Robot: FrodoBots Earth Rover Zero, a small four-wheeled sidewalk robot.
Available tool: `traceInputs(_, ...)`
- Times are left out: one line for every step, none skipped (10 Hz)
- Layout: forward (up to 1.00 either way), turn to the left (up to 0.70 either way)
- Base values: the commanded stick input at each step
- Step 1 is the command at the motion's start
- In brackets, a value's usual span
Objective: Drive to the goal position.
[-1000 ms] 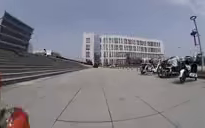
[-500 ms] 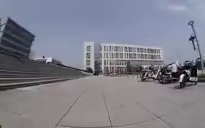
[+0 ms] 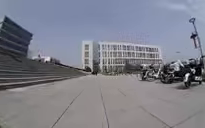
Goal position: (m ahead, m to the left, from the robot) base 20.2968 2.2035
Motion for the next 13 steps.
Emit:
traceInputs(0.7, 0.0)
traceInputs(0.7, 0.0)
traceInputs(0.7, 0.0)
traceInputs(0.7, 0.0)
traceInputs(0.7, 0.0)
traceInputs(0.7, 0.0)
traceInputs(0.7, 0.0)
traceInputs(0.7, 0.0)
traceInputs(0.7, 0.0)
traceInputs(0.7, 0.0)
traceInputs(0.7, 0.0)
traceInputs(0.7, 0.0)
traceInputs(0.7, 0.0)
